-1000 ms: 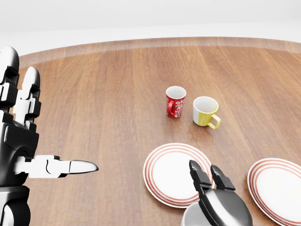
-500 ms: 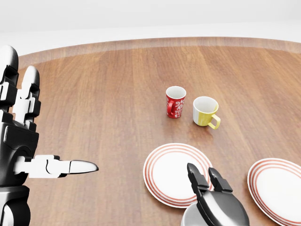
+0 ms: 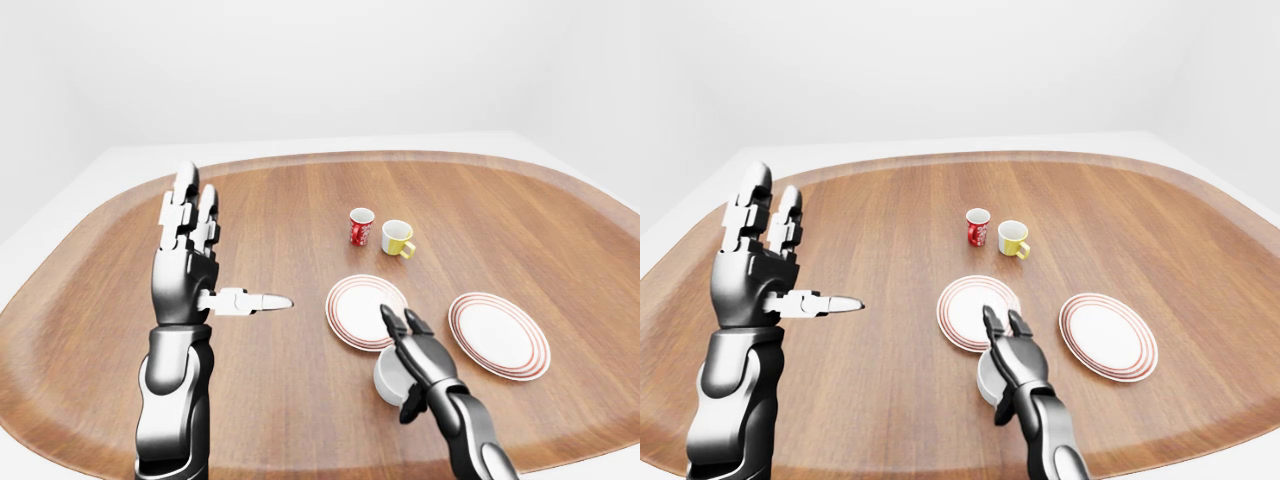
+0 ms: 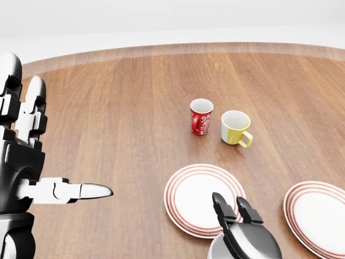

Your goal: Put the white mug on the left plate.

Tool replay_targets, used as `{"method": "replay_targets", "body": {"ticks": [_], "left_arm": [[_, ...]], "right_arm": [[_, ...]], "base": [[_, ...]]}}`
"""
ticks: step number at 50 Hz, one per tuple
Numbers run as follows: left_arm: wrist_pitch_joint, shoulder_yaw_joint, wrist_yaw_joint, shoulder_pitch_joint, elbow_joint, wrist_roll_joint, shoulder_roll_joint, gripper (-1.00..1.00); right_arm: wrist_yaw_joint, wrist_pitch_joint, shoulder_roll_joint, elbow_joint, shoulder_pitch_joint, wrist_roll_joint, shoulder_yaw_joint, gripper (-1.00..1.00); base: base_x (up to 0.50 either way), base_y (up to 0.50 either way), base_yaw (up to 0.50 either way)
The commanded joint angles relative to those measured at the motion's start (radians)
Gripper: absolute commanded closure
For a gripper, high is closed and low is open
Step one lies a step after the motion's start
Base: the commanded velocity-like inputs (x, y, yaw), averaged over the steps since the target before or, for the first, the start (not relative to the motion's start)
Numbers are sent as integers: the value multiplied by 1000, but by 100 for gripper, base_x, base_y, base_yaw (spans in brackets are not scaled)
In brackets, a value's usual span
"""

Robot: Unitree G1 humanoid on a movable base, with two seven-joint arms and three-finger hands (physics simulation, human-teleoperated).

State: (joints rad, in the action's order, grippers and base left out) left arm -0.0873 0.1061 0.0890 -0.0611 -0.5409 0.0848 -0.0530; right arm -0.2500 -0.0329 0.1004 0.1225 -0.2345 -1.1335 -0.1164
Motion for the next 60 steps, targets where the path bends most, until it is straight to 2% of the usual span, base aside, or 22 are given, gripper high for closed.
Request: {"method": "replay_targets", "body": {"ticks": [1, 5, 6, 8, 9, 29, 50, 60], "left_arm": [[0, 0, 0, 0, 5, -1, 0, -98], [0, 0, 0, 0, 6, -1, 0, -98], [0, 0, 0, 1, 9, -2, 0, -98], [0, 0, -1, 1, 7, -1, 0, -98], [0, 0, -1, 0, 7, -1, 0, -98], [0, 1, 0, -2, 6, -1, -1, -98], [0, -4, 2, 5, 9, -4, 2, -98], [0, -2, 1, 3, 7, -2, 1, -98]], "right_arm": [[-6, 20, 7, -33, -1, -6, -8, -100], [-15, 29, 9, -31, -6, -4, -9, -100], [-16, 34, 11, -33, -8, -6, -10, -90], [-23, 41, 13, -30, -13, -7, -11, -11], [-27, 47, 12, -20, -22, -1, -13, 100], [-97, 66, 7, 65, -62, 42, -23, 100], [-286, 0, -1, 320, -90, 103, -63, 100], [-329, -10, -1, 371, -83, 101, -67, 100]], "base": [[0, 0, 0], [0, 0, 0], [0, 0, 0], [0, 0, 0], [0, 0, 0], [0, 0, 0], [0, 0, 0], [0, 0, 0]]}}
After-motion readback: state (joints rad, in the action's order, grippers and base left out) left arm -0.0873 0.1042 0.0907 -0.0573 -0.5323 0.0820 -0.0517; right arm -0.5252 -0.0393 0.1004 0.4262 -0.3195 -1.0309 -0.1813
